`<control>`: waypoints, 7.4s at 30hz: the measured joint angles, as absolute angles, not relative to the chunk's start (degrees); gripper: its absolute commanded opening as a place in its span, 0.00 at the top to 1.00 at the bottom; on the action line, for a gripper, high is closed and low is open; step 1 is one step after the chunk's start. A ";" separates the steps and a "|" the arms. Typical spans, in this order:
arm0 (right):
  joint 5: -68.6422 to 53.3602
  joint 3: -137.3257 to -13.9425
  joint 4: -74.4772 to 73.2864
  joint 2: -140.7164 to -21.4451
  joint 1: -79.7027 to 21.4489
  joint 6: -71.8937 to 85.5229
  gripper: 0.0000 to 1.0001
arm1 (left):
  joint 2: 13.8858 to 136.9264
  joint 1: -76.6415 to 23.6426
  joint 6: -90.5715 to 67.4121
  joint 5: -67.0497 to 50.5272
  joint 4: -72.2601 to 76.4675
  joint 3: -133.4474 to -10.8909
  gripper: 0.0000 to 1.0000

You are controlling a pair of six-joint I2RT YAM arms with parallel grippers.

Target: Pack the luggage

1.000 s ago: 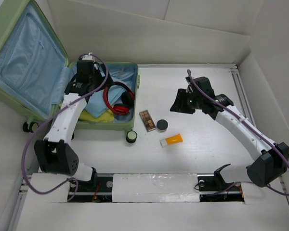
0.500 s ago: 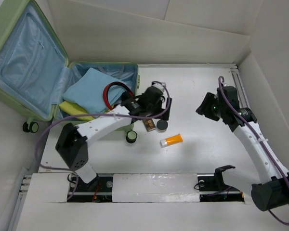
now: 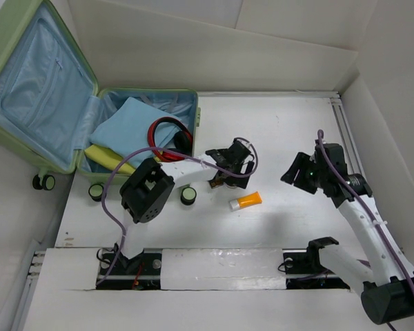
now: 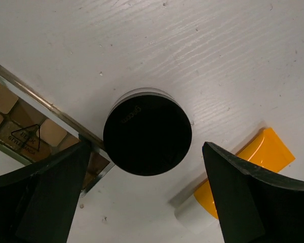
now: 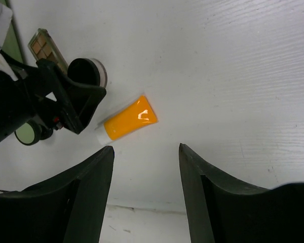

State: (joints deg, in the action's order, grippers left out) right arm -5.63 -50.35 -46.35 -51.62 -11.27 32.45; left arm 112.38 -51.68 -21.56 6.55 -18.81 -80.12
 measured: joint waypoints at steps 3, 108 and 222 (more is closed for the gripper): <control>-6.70 -49.74 -46.37 -50.61 -11.27 32.62 0.40 | 113.56 -51.94 -20.84 7.51 -18.52 -81.01 0.13; -1.58 -46.06 -45.23 -47.22 -33.78 44.56 0.43 | 110.80 -49.89 -48.77 21.69 -24.71 -75.68 0.30; 6.17 -52.93 -38.94 -68.31 -8.40 43.57 1.00 | 107.90 -54.52 -8.29 7.14 -13.08 -77.69 0.06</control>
